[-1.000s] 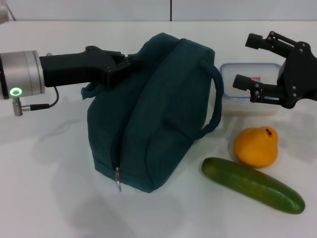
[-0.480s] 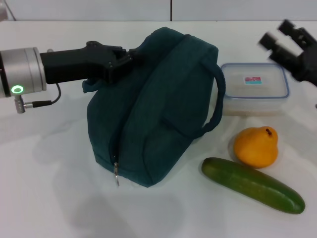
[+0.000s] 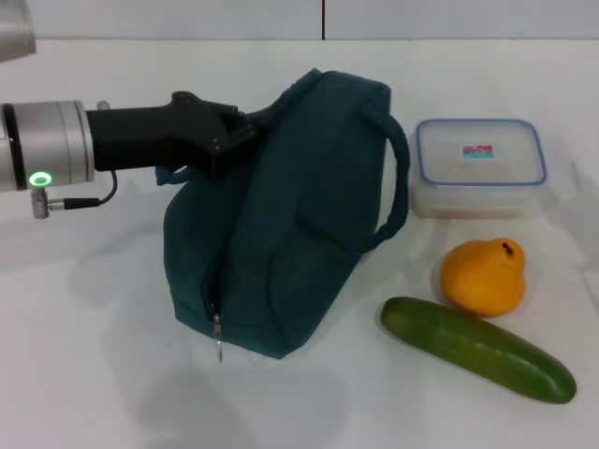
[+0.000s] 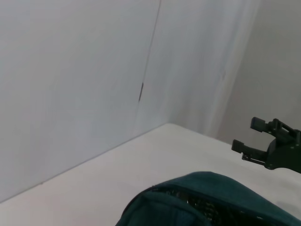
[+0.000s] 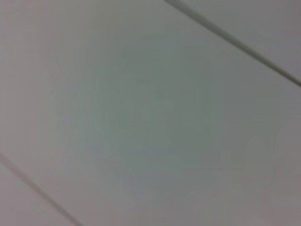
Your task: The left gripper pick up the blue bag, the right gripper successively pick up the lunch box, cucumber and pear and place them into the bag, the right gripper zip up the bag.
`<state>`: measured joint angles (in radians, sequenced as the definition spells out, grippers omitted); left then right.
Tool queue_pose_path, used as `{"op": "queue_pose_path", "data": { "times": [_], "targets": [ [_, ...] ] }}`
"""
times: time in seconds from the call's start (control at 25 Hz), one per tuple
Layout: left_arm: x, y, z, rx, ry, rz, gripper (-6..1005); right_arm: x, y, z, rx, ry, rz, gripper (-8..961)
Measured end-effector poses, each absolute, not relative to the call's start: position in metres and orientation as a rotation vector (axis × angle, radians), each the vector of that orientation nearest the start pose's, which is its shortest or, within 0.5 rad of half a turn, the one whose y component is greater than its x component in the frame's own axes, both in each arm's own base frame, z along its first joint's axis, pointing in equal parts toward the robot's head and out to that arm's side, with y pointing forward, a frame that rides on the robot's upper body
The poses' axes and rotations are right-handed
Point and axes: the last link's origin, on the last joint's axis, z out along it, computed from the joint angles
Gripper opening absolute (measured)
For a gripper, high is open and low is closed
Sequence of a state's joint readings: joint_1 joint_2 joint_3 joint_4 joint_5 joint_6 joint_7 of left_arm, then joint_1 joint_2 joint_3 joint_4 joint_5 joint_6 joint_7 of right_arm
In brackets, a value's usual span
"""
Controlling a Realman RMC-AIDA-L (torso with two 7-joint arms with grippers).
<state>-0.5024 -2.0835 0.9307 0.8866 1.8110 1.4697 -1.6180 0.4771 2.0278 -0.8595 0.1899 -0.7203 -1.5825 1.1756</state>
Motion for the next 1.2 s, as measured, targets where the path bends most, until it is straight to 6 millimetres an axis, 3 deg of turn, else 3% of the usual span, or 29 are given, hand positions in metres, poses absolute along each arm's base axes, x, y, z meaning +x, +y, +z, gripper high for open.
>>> {"op": "queue_pose_path", "data": {
  "times": [0.24,0.72,1.2],
  "targets": [
    [-0.216,0.351,0.009,-2.737,-0.549,-0.692,44,0.33,0.286,-0.014,-1.374,1.387,1.523,869],
    [-0.212,0.35,0.005,-2.765,-0.509,-0.677,44,0.329,0.3,-0.036,-1.29,1.585,1.472,870],
    [-0.208,0.351,0.004,-2.77,-0.475,-0.685,44,0.309,0.322,-0.052,-1.344,1.668,1.443,869]
  ]
}}
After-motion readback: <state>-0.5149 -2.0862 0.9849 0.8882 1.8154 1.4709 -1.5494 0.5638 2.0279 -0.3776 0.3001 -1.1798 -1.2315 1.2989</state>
